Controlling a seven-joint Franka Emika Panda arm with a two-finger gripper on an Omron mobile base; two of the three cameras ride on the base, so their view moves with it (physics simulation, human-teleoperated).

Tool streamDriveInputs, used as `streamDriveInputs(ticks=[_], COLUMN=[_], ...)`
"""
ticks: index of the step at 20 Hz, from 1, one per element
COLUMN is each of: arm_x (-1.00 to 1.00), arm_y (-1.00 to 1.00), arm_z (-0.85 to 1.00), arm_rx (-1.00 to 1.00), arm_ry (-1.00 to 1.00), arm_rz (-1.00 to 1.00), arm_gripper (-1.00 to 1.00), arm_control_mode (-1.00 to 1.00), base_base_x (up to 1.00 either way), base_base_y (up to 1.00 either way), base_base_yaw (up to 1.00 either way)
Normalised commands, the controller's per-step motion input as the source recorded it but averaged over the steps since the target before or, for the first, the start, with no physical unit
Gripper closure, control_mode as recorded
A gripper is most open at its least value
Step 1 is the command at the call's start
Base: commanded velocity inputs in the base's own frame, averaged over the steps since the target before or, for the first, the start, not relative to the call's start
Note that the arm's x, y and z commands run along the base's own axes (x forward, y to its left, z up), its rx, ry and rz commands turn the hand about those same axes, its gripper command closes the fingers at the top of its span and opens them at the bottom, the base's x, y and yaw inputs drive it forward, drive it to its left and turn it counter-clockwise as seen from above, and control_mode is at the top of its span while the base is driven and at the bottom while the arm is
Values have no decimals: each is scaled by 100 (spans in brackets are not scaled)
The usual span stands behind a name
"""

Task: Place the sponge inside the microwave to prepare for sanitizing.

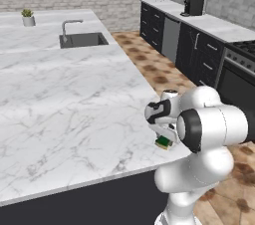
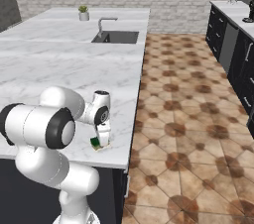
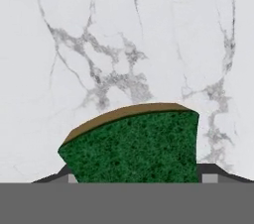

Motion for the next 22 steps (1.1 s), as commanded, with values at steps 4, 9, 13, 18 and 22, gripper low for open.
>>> streamDriveInputs(ticks=[4, 9, 13, 18, 22], arm_x=[-22, -31, -28, -12, -12], arm_y=[0, 3, 3, 0, 3], arm_z=[44, 63, 62, 64, 60], arm_rx=[27, 24, 15, 9, 0], arm_ry=[0, -2, -1, 2, 6], arm_rz=[-4, 0, 0, 0, 0], arm_gripper=[100, 100, 100, 100, 100], arm_control_mode=[-100, -100, -100, -100, -100], base_base_x=[0, 0, 0, 0, 0], base_base_y=[0, 0, 0, 0, 0], base_base_yaw=[0, 0, 0, 0, 0])
